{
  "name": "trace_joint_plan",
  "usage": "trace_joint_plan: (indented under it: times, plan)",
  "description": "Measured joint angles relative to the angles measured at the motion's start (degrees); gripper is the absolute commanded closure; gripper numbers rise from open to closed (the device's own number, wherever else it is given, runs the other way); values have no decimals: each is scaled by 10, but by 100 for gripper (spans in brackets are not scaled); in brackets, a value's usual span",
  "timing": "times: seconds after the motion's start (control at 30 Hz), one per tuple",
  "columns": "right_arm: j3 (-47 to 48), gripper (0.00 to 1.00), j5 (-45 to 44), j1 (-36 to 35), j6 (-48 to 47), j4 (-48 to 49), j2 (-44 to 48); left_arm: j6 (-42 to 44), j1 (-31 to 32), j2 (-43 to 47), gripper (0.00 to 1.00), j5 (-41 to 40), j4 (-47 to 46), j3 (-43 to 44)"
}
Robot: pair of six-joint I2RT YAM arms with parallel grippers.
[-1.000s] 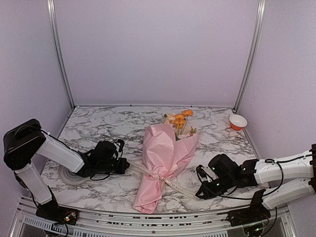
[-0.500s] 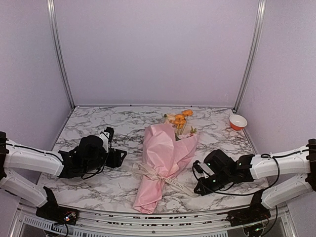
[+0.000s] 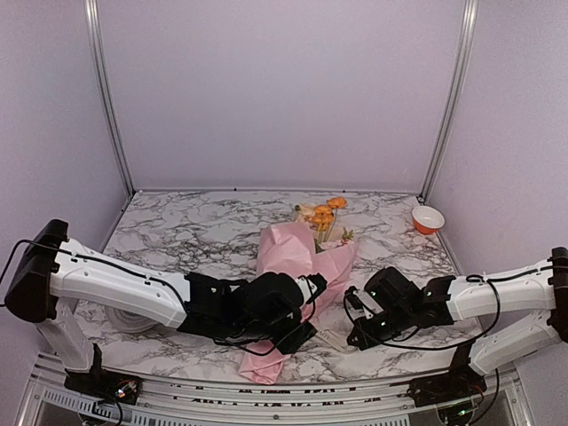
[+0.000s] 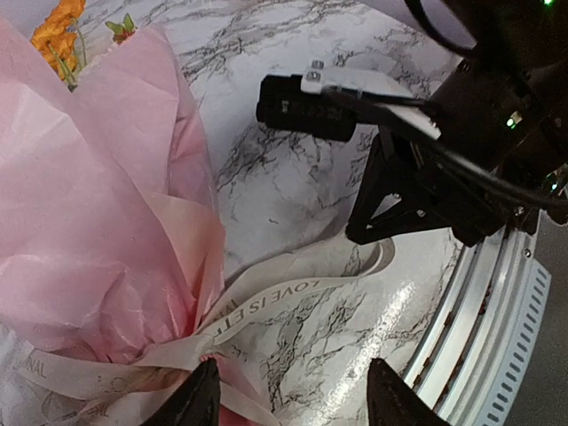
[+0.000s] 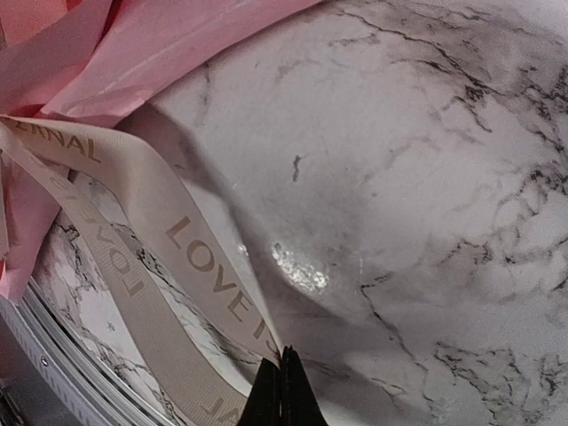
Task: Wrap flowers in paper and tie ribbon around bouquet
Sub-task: Tie the half-tied ribbon around the folded bouquet.
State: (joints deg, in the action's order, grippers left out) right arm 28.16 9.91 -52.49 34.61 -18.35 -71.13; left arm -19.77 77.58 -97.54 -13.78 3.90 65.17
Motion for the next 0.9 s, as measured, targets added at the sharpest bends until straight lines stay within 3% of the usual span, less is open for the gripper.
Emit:
trace_joint_plan:
  times: [0.23, 0.53, 0.63, 0.73, 0.83, 0.9]
  plan:
    - [0, 100, 0, 0, -2, 3, 0, -21, 0, -52, 58, -25, 112, 37]
    - [0, 100, 0, 0, -4, 5, 0, -54, 0, -60, 62, -17, 146, 45]
    - [0, 100, 0, 0, -5, 6, 0, -57, 0, -64, 71, -17, 150, 45]
    - [0, 100, 0, 0, -6, 8, 0, -56, 0, -73, 87, -17, 154, 51]
    - [0, 91, 0, 0, -7, 7, 0, -57, 0, -81, 100, -18, 155, 56]
    - [1, 81, 0, 0, -9, 7, 1, -55, 0, -82, 100, -18, 156, 56]
